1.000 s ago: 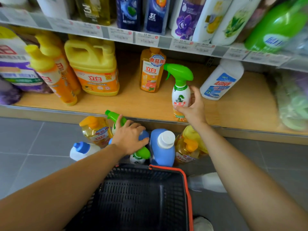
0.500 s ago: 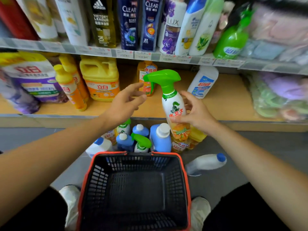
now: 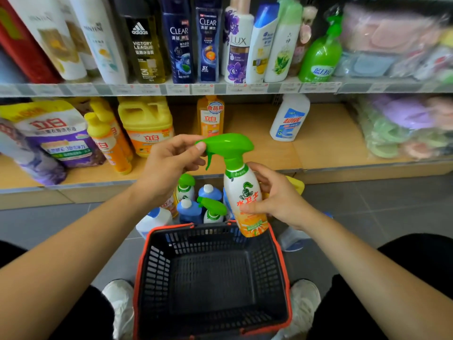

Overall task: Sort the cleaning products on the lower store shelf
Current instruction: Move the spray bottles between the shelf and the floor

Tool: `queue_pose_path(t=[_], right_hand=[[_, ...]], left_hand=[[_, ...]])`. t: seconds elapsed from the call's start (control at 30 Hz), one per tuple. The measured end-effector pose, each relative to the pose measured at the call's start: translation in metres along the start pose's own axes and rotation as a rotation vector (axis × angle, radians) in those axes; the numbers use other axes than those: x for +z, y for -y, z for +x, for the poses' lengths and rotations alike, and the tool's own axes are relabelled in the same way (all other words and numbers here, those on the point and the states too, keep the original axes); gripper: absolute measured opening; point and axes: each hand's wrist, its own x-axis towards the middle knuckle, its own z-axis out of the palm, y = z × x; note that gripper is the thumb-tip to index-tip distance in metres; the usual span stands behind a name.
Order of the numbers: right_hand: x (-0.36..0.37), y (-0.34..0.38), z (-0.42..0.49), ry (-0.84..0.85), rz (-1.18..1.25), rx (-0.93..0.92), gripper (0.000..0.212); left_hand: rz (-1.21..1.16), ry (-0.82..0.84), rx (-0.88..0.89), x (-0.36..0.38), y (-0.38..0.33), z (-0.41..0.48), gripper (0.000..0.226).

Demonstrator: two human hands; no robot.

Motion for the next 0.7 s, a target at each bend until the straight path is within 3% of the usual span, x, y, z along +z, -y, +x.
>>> queue_pose_path(t=[0.2,0.3,0.5,0.7], right_hand=[[0.000,0.000,0.000,-0.043,-0.078,-0.085,0.087],[-0.003,-0.002,0.003,-0.018,-0.045,-0.074,0.087],[-0.003,-0.009,0.006,0.092,0.151,0.035,0.084],[-0.005,-0.010,0.007,0.160,0.256,0.115,0.084]], left_hand=[[-0.178,0.039,-0.129,-0.002,0.002,-0.002,0.020],[-0.116,0.045,-0.007,-0.003,0.005,-0.004,0.022],[0.222,-0.024,0.310,-0.006,0.005,-0.003,0.029],[0.398,-0.081,0.433,-0.009,0.003,0.001,0.033]])
